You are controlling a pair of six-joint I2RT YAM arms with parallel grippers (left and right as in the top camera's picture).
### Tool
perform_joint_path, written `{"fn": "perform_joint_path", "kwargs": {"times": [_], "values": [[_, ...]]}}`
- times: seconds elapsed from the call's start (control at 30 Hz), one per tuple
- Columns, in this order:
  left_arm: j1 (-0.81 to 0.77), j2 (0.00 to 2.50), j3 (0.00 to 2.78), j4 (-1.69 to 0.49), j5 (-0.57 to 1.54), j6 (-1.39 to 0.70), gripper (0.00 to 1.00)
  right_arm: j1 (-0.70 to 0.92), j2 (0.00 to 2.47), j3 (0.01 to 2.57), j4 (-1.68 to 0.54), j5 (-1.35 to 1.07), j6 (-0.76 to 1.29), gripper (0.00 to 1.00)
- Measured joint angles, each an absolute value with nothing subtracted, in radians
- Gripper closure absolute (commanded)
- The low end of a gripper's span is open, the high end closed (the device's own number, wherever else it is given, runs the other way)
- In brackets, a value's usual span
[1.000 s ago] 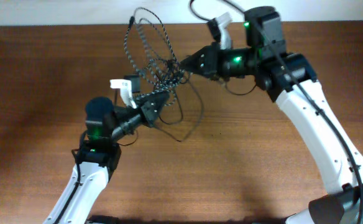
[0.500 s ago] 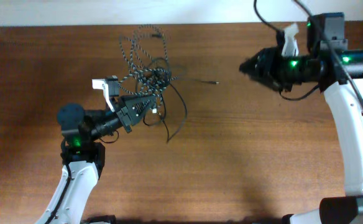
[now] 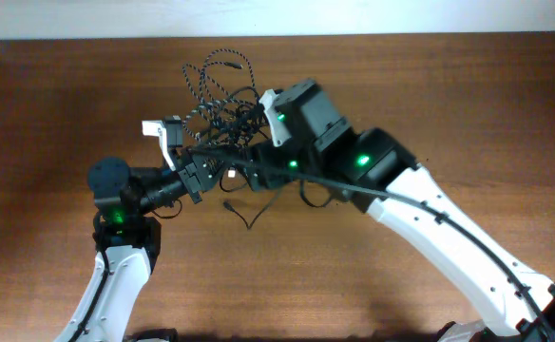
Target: Untangle cables
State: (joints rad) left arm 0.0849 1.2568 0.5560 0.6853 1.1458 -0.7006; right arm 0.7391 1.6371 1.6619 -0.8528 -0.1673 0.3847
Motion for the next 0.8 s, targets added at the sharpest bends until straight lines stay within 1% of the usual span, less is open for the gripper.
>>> {"fn": "perform_joint_path", "kwargs": {"times": [0.07,0.13,0.23,0.43,0.5,0.53,0.57,0.6,0.63,0.73,0.77,0.8], "values": [[0.085,1.257,0.556,0.685,1.146,-0.701,1.0,0.776,1.637,1.66,-0.776,0.05,0.481,0.25],[0.085,1.257,0.556,0.685,1.146,-0.701,1.0,0.776,1.637,1.658,-0.717,0.176,0.54,0.28],[0.085,1.257,0.556,0.685,1.149,-0.701,1.0,0.776,1.637,1.658,-0.686,0.244,0.566,0.29],[0.085,1.257,0.556,0.68,1.148,-0.701,1.0,0.776,1.738,1.658,-0.667,0.262,0.58,0.29],[0.085,1.257,0.556,0.693,1.153,-0.701,1.0,0.774,1.754,1.658,-0.627,0.285,0.58,0.29],[0.086,1.259,0.554,0.73,1.182,-0.702,1.0,0.765,1.773,1.658,-0.587,0.362,0.58,0.29],[0.085,1.261,0.553,0.785,1.251,-0.704,1.0,0.749,1.775,1.658,-0.578,0.384,0.58,0.29],[0.086,1.266,0.553,0.834,1.309,-0.705,1.0,0.735,1.775,1.658,-0.572,0.383,0.578,0.29],[0.085,1.268,0.554,0.838,1.328,-0.708,1.0,0.712,1.775,1.658,-0.575,0.361,0.575,0.29],[0.072,1.277,0.556,0.808,1.315,-0.719,0.99,0.62,1.775,1.656,-0.606,0.211,0.554,0.28],[0.062,1.285,0.556,0.807,1.296,-0.721,0.92,0.569,1.775,1.654,-0.627,0.127,0.537,0.28],[0.05,1.288,0.556,0.805,1.285,-0.724,0.91,0.542,1.775,1.651,-0.641,0.07,0.519,0.28]]}}
